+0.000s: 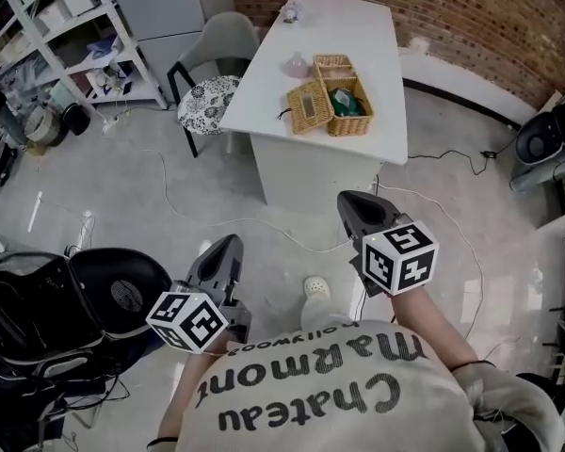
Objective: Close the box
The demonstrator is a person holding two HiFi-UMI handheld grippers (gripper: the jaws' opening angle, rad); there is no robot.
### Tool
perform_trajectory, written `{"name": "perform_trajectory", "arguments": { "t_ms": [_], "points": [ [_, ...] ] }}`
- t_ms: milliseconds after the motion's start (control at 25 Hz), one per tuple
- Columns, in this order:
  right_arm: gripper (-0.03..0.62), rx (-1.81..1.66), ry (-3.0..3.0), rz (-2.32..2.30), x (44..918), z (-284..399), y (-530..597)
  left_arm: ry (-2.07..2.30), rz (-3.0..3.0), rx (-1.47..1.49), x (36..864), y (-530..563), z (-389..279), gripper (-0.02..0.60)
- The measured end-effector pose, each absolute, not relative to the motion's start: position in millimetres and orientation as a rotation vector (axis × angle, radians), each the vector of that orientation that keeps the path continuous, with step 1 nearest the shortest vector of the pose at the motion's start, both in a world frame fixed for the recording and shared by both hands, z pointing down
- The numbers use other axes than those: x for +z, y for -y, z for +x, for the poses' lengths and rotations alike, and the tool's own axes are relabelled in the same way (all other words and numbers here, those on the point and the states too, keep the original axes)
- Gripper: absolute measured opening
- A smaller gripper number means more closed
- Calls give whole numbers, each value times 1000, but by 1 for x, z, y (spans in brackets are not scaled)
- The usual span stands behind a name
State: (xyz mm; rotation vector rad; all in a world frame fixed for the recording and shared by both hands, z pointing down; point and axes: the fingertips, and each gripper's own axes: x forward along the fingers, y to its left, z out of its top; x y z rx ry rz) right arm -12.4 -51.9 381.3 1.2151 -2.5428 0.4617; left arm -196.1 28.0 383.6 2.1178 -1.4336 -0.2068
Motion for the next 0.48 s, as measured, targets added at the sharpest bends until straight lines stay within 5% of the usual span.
{"name": "perform_trajectory", "arguments": {
  "t_ms": [480],
  "points": [
    [3,454,2578,1132,372,-7,155,1525,2106,-271,365,70,-195,2]
  ]
}}
